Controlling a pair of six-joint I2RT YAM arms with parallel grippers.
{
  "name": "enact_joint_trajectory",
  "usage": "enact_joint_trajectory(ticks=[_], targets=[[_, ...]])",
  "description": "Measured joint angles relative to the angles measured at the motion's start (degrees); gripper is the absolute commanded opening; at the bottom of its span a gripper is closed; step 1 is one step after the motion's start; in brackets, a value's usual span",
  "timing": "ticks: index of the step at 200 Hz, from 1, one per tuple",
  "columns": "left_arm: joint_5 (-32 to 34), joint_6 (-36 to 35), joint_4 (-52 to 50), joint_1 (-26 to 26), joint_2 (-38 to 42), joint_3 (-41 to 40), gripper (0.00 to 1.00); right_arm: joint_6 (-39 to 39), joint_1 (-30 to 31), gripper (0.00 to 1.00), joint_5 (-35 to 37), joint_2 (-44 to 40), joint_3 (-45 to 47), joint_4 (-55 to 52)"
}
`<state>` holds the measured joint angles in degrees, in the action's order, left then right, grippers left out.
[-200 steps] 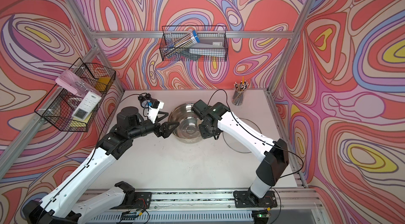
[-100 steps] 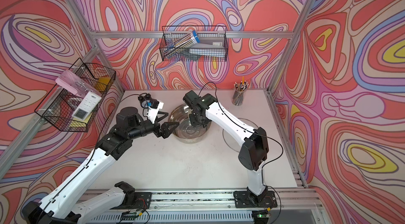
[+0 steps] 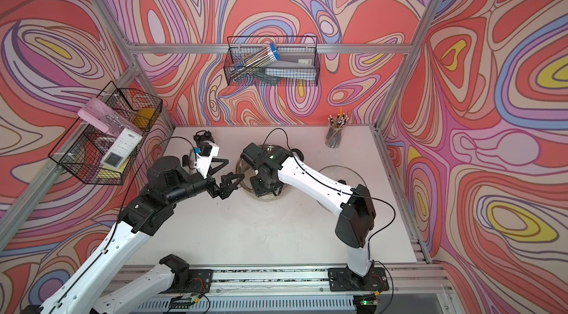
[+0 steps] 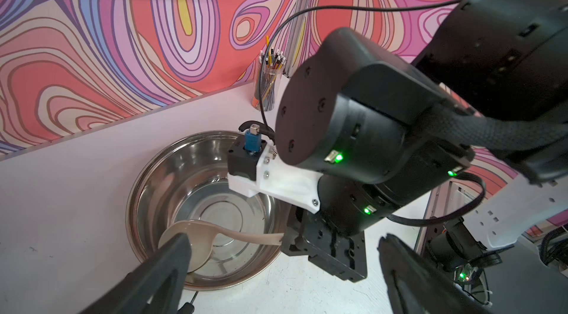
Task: Stir the soup with a spoon
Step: Stir the soup in the pan with a stick, then place the spoon at the center of the board.
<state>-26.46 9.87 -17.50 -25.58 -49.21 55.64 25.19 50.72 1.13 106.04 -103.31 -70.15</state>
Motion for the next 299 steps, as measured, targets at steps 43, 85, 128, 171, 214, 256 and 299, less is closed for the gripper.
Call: enact_joint_trajectory(ticks=[43,85,128,171,214,256,299], targets=[[1.3,2.2,-2.1,0.0,2.7,0.0,0.99,3.6,-0.2,0.0,3.9,-7.8,2.1,-0.7],[3.3,4.6,-3.8,0.0,3.9,1.8,0.99,4.5,-0.2,0.0,2.4,-15.3,-0.1,1.2],[5.2,6.2,-4.2,0.0,4.6,7.8,0.99,4.6,-0.2,0.0,-13.2,-24.8,8.1,10.7],[6.7,7.6,-4.2,0.0,7.4,9.7,0.99,9.7,2.8,0.0,-26.0,-23.0,20.6,24.6],[8.3,9.3,-4.7,0.0,10.9,7.4,0.99,12.6,7.3,0.0,-29.7,-8.5,19.7,34.8],[9.8,11.2,-7.3,0.0,15.3,3.0,0.99,14.9,8.4,0.0,-31.3,3.1,15.9,41.7],[10.4,12.7,-7.8,0.0,17.3,0.6,0.99,15.4,8.3,0.1,-30.5,7.3,14.1,44.3]])
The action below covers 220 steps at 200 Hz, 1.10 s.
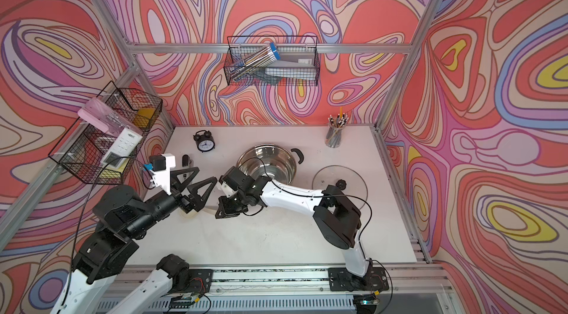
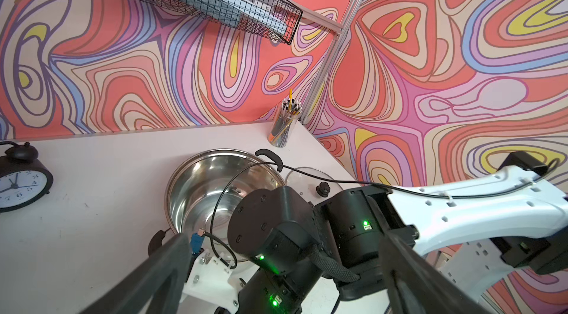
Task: Stir the soup with a spoon
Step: Place the spoon at the center of the board, then reset both arms
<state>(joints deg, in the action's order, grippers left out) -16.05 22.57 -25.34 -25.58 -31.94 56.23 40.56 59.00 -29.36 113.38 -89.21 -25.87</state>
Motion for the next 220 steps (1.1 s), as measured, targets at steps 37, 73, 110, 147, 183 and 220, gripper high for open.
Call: enact_joint_trajectory(ticks=[37,73,110,147,183,220], targets=[[0.2,0.9,0.1,0.0,0.4,-2.0,0.99,-0.6,0.0,0.59,4.2,-0.5,1.7,0.3],[1.2,1.0,0.0,0.0,0.3,-3.3,0.99,-2.6,0.0,0.73,9.8,-4.4,7.9,-2.1],[4.5,-0.6,-0.5,0.0,-0.9,-3.4,0.99,-5.9,0.0,0.72,16.2,-11.6,12.1,-7.0],[10.5,-3.0,-2.4,0.0,-3.8,-3.4,0.99,-8.9,0.0,0.93,31.9,-30.4,19.0,-9.7],[19.5,-6.5,-2.6,0.0,-4.7,-4.6,0.99,-14.1,-0.1,0.98,53.3,-47.6,26.8,-1.6],[32.6,-12.3,3.0,0.0,-8.5,-9.8,0.99,-23.8,-8.0,0.98,63.7,-48.5,34.2,12.1]])
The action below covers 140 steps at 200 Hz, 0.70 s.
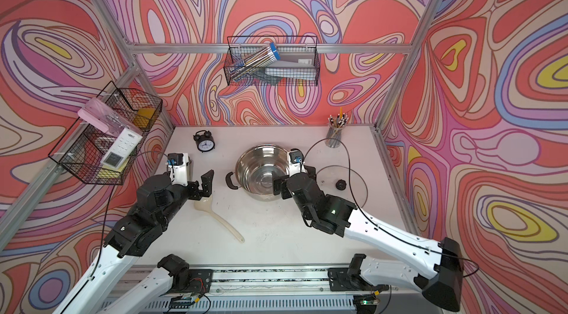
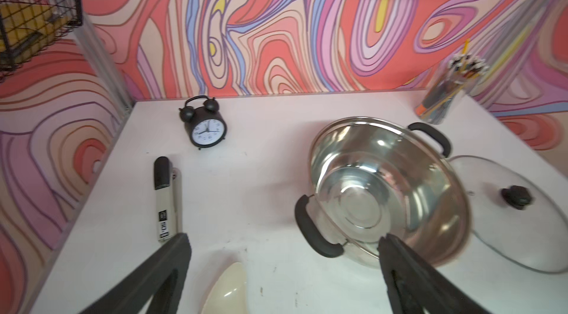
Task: Stir the soup with a spoon
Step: Reset both arms
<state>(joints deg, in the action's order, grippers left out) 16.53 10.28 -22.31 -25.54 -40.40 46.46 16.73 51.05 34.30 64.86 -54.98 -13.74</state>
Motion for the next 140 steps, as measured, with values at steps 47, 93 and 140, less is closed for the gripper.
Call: enact_joint_trajectory(ticks=[47,93,140], targets=[[5.7,-7.3,18.3,8.8,-11.0,-14.8,0.99,-4.3,-26.9,0.98,-0.3,9.2,6.4,16.4],[2.4,-8.9,38.4,18.0,-24.7,-21.3,0.99,-9.4,-37.0,0.98,-2.8,17.4,20.8,35.1],[-2.4,-9.9,55.7,20.5,-39.1,-23.5,0.99,-14.0,-42.0,0.98,-5.8,26.4,26.1,51.1]])
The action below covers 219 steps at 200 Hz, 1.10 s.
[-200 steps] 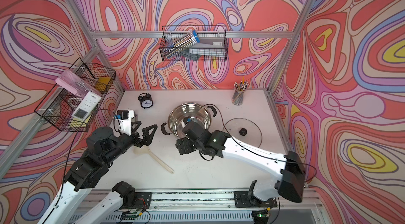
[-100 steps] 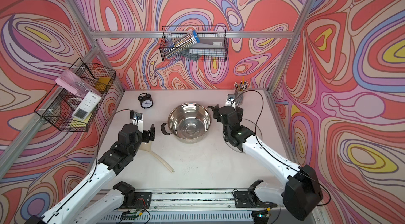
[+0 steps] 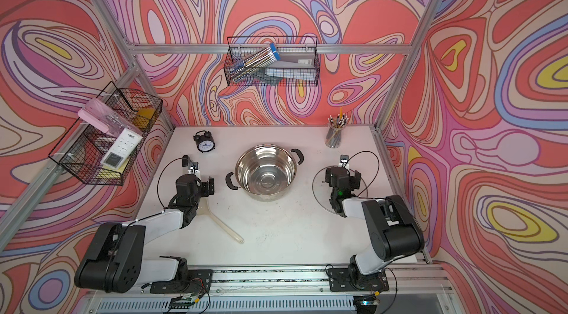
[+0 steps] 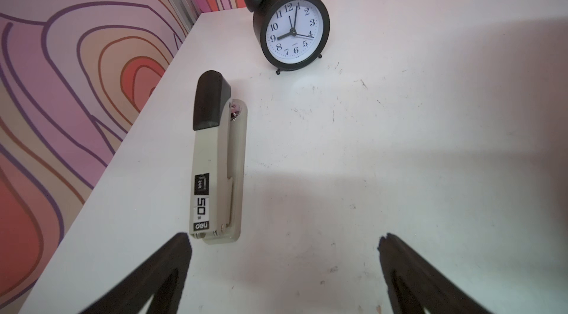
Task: Stir the soup with a spoon
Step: Reset both arms
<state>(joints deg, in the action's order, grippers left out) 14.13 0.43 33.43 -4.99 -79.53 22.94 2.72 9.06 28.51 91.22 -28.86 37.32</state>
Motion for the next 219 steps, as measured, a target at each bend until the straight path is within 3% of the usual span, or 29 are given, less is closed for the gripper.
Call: enact_joint_trajectory(ticks=[44,104,219], targets=[[-5.6,-0.9,13.1,1.3,-8.0,-2.0,0.99,-1.2,-3.7,0.98,-6.4,3.2,0.7,10.0],[-10.4,-0.4,14.6,4.0,-8.4,-1.5,0.99,-0.4,-6.6,0.98,-12.4,5.0,2.6,16.2],[-11.7,-0.4,15.0,4.2,-8.4,-1.5,0.99,-0.1,-7.0,0.98,-13.2,5.7,3.0,18.8]])
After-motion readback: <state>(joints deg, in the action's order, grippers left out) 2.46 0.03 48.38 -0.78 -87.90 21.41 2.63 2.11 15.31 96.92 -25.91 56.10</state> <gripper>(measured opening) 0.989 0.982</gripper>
